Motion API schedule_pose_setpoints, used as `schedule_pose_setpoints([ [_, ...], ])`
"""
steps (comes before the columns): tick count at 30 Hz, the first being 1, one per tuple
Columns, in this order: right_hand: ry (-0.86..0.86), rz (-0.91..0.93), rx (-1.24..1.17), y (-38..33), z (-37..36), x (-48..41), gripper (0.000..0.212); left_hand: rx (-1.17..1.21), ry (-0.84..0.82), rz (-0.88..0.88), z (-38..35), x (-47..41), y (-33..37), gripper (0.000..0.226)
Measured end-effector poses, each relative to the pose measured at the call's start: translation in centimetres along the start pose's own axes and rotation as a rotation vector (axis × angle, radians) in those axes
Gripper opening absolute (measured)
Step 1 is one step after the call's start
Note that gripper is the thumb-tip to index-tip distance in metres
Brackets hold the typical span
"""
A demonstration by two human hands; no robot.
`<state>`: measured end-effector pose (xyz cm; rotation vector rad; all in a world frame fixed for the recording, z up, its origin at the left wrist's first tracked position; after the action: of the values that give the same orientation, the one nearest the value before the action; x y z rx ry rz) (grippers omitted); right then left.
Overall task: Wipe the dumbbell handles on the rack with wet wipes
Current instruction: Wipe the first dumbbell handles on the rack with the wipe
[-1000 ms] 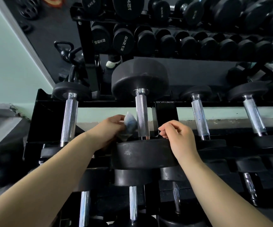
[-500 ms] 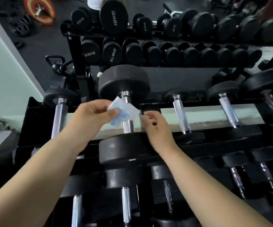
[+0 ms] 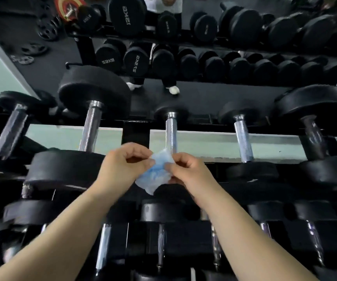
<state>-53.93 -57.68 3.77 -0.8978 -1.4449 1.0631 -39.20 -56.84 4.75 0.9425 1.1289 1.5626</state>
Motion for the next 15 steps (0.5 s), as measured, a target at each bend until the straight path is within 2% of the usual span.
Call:
schedule_pose_setpoints([
  [4,0.111,-0.047,0.064,1.0,5.1,-0.9,0.015,-0.047,0.103,0.011,-5.2,1.4,-1.0,0.029],
  [6,0.191,-0.014,0.138,0.9,6.6,-1.9,0.014,-0.165,0.175,-0.05,-6.1,1.4,-1.8,0.024],
  [8,0.257,0.042,0.212,0.5,7.3,-3.2,0.014,-0.275,0.204,-0.123,-6.2,1.1,-2.6,0.012],
  [11,0.4,0.124,0.261,-0.4,7.1,-5.4,0.019,-0.382,0.152,-0.153,-6.4,0.3,-3.6,0.01],
  [13,0.483,0.217,0.305,-0.9,6.3,-7.1,0.023,-0.386,0.14,-0.169,-6.3,-0.1,-3.9,0.009],
  [15,0.487,0.358,0.404,-1.3,5.1,-8.8,0.015,-0.351,0.124,-0.164,-6.1,-0.5,-4.2,0.008],
])
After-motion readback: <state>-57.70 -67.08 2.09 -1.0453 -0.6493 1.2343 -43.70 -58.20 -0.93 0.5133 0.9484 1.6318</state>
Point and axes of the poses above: each hand's wrist, its own x-axis away from the middle knuckle, its own z-axis out of the back of the hand, y = z × x, the point moved 1 cm from there along -x, towards the middle knuckle, and after that the axes turned 7 degrees about y, right-handed, at the moved point
